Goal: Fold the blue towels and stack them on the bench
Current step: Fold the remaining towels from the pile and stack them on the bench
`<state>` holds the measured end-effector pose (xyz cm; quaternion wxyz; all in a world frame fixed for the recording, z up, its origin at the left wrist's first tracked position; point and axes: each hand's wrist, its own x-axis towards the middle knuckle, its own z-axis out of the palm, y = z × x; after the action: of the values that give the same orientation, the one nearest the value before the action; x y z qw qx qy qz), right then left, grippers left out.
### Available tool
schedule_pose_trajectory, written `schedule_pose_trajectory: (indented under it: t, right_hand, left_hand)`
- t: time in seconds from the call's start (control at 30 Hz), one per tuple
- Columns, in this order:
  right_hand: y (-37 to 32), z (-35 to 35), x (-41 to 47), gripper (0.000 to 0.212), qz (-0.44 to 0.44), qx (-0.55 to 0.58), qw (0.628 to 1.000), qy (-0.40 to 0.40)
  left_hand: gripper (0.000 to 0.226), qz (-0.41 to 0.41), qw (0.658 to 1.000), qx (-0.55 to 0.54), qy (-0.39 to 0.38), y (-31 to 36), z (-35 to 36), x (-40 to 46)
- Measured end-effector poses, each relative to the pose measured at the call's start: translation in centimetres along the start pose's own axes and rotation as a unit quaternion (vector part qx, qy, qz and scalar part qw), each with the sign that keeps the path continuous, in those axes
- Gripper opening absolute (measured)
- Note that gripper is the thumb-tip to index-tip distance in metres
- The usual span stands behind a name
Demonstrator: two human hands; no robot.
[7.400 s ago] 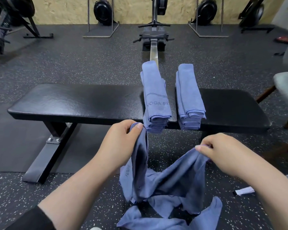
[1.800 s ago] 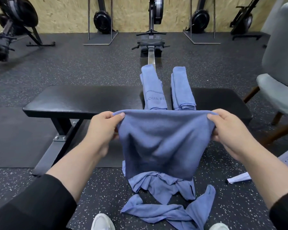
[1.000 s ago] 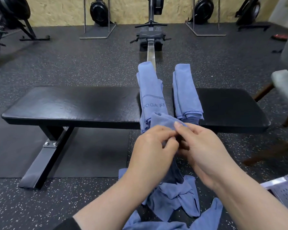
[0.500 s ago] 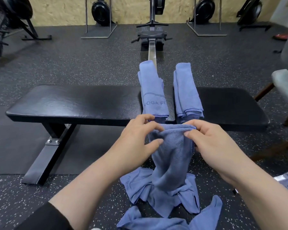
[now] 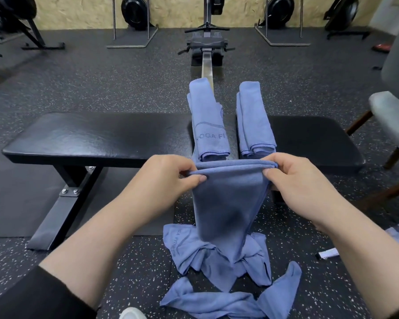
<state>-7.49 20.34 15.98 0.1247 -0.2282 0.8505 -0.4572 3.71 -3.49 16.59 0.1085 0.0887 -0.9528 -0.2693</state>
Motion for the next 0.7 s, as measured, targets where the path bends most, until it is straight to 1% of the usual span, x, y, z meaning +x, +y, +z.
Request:
schedule_pose_trajectory:
  t: [0.13, 0.23, 0.33, 0.43, 0.47, 0.57, 0.6, 0.63, 0.7]
  right_hand:
    - [-0.8, 0.1, -0.4, 0.022, -0.057, -0.007, 0.997, 0.044]
    - [-1.2, 0.3, -1.0, 0.024, -0.095, -0.023, 0.993, 0.066]
    - [-1.5, 0.3, -1.6, 0.022, -0.120, -0.013, 0.988, 0.094]
    - [-2.0, 0.3, -2.2, 0.033, -0.154, -0.023, 0.982, 0.105]
    - [-2.0, 0.4, -2.4, 0.034, -0.162, -0.029, 0.980, 0.108]
    - [-2.2, 0.8, -2.5, 0.023, -0.148, -0.006, 0.984, 0.100]
    - [-2.1, 1.0, -2.6, 0.018, -0.137, 0.003, 0.986, 0.097]
    - [-2.0, 1.3, -2.5, 0.016, -0.121, 0.012, 0.988, 0.097]
    - [-1.9, 1.9, -2.5, 0.020, -0.082, 0.028, 0.991, 0.103]
  left_hand:
    - [0.028, -0.027, 0.997, -0.064, 0.035, 0.6, -0.6, -0.1]
    - [0.030, -0.027, 0.992, -0.106, 0.055, 0.8, -0.8, -0.4]
    - [0.026, -0.019, 0.988, -0.145, 0.049, 1.2, -1.1, -0.7]
    - [0.028, -0.022, 0.986, -0.162, 0.029, 1.2, -1.5, -1.1]
    - [0.025, -0.018, 0.988, -0.154, 0.020, 1.3, -1.7, -1.2]
    - [0.009, -0.031, 0.988, -0.150, 0.006, 1.6, -1.6, -1.5]
    - [0.010, -0.042, 0.987, -0.157, 0.002, 1.6, -1.4, -1.6]
    - [0.017, -0.051, 0.985, -0.165, -0.004, 1.7, -1.2, -1.6]
    - [0.032, -0.077, 0.981, -0.176, -0.008, 1.8, -0.5, -1.5]
